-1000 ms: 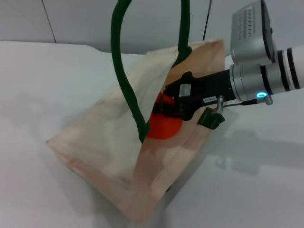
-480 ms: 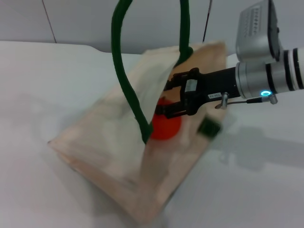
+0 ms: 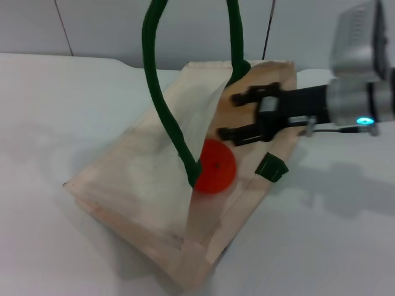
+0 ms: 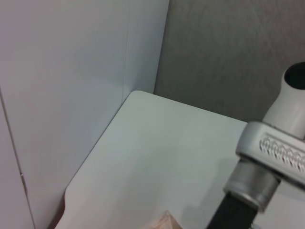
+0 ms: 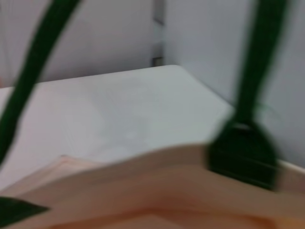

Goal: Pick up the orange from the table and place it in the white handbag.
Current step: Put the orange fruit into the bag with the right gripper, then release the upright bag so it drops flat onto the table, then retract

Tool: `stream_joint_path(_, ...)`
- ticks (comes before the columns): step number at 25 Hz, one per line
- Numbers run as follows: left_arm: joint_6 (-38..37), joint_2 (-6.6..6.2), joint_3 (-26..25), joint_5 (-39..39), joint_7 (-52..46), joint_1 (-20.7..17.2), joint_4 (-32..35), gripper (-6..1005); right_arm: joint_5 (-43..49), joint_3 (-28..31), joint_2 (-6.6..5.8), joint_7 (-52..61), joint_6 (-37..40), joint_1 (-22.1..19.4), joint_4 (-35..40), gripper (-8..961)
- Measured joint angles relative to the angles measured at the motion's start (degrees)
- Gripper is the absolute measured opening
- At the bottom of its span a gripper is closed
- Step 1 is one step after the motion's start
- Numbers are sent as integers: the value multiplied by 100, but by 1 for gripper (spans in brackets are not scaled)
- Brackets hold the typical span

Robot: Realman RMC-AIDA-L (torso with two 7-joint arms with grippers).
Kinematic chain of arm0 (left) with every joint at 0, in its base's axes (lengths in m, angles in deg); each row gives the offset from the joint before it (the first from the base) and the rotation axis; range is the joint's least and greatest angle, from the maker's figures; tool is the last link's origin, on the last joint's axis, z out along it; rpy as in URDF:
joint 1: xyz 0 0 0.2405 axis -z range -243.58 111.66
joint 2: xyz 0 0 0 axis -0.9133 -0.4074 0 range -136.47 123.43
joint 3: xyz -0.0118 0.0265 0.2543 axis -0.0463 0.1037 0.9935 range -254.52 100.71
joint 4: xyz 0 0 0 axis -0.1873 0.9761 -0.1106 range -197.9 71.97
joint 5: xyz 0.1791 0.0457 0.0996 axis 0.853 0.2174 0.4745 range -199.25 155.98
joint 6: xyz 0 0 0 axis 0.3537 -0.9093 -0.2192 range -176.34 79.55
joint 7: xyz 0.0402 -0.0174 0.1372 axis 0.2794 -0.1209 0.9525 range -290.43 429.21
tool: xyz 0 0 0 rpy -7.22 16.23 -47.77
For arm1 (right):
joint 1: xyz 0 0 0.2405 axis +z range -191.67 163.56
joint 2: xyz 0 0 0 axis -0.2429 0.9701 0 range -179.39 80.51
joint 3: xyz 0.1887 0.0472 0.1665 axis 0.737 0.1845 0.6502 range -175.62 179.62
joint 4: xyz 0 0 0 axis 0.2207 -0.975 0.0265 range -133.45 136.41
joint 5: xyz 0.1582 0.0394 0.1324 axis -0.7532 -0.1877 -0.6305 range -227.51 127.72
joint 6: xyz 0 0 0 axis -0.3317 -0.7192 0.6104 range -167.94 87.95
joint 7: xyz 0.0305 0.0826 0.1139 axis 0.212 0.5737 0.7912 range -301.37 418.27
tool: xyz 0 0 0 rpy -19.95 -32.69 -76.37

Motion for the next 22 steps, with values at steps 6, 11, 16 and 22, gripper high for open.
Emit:
stream_joint_path(6,21,0,1,0,6,-161,5,115,-1,805,-104,117,-107,-887,739,884)
stream_joint_path(11,119,4,1,0,17,-341,13,113,-2,1720,-273,95,-187,-1347,921,881)
stream_joint_path(16,272,38,1,0,34,-427,25,114,-2,2070,-348,71,-213,-1492,934,881)
stream_joint_path(22,715,189,1,9,27,-500,52,113,-2,2798,-312,-89,-146,-1499,935,882)
